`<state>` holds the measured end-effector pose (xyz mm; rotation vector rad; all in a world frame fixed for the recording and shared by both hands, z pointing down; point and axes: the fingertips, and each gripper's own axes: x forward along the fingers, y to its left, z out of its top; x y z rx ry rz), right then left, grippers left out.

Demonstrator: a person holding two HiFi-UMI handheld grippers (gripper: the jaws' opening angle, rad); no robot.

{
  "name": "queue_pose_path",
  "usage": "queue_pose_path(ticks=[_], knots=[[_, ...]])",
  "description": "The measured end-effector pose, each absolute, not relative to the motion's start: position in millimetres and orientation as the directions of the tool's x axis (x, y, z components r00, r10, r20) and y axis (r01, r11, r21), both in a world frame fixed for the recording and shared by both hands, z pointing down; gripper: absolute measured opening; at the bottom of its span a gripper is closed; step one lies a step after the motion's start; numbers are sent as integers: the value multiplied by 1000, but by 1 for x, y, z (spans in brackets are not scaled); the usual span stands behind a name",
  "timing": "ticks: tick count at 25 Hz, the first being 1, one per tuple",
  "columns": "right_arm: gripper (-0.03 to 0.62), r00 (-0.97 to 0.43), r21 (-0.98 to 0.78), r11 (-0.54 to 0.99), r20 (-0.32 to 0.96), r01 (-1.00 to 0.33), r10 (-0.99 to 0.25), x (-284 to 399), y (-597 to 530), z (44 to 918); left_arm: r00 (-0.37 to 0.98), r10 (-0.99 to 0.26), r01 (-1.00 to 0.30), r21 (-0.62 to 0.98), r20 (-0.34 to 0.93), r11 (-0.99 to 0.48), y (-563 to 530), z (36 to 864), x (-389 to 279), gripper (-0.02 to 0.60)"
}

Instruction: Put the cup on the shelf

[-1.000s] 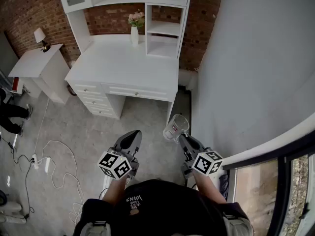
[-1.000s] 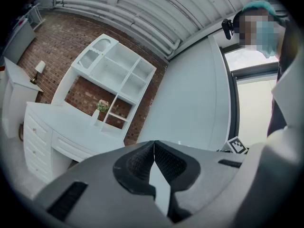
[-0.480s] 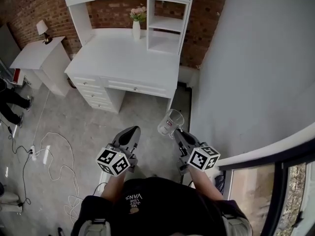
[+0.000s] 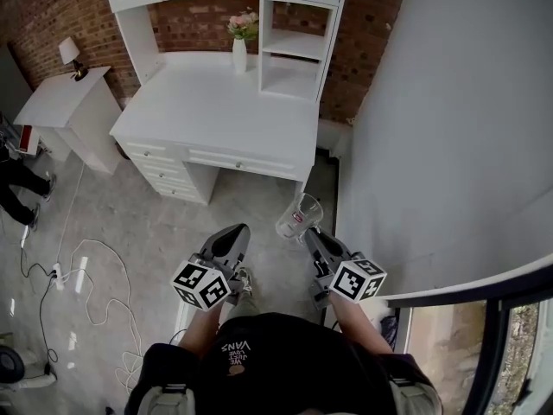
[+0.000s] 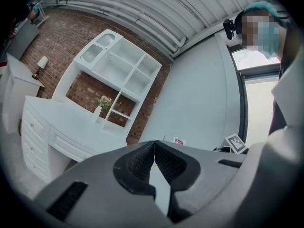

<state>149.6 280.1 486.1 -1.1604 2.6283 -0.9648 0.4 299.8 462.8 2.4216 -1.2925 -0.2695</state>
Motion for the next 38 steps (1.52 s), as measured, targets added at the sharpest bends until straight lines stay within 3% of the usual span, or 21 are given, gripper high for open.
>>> queue_pose_path(ticks=[24, 38], knots=[[31, -580, -616, 392, 132, -683, -804, 49, 108, 475, 679, -733, -675, 411, 23, -613, 101, 453, -108, 8], [31, -586, -611, 395, 143, -687, -798, 47, 35, 482, 652, -757, -697, 431, 48, -573, 49, 470, -122, 8]])
